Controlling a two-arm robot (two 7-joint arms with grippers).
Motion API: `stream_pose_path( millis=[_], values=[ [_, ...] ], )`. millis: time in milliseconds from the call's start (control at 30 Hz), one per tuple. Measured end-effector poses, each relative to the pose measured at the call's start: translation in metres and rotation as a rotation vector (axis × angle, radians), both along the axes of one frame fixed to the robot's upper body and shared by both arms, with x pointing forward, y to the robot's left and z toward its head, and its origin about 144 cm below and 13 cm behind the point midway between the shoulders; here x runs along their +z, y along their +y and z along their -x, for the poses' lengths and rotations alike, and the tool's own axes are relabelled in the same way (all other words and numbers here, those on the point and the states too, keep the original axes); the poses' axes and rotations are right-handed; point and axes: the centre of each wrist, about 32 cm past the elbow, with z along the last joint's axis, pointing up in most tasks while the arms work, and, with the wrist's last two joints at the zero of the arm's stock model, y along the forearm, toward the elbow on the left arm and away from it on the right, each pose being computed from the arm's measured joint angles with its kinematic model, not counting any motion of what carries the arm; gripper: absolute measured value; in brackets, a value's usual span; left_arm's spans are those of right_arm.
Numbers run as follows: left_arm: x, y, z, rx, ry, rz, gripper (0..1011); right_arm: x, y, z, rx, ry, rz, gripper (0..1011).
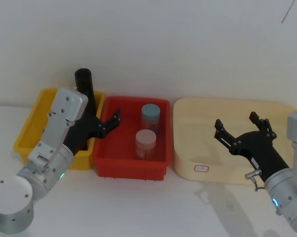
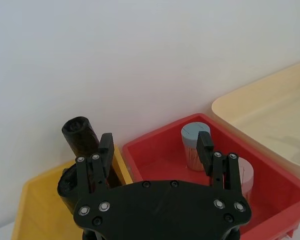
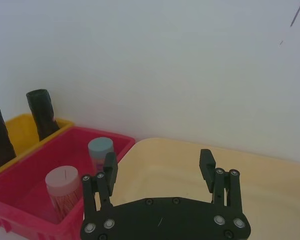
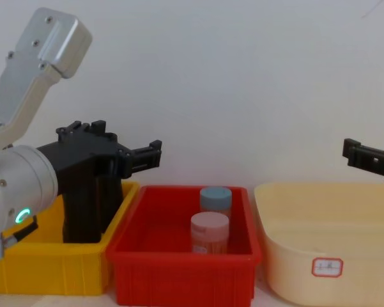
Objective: Pick up the garbage bag with the one hand and transfer it to the other hand.
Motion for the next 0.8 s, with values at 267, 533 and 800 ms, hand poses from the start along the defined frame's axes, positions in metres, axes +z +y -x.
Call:
stream_pose_path(
  millis=[267,533,800],
  values=[
    [0.0,0.0,0.0,0.0,0.0,0.0,1001,0.0,0.0,0.0,0.0,0.0,0.0,1001],
    [0.0,0.0,0.0,0.0,0.0,0.0,1001,0.0,0.0,0.0,0.0,0.0,0.0,1001],
    [0.0,0.0,0.0,0.0,0.0,0.0,1001,0.0,0.0,0.0,0.0,0.0,0.0,1002]
  ],
)
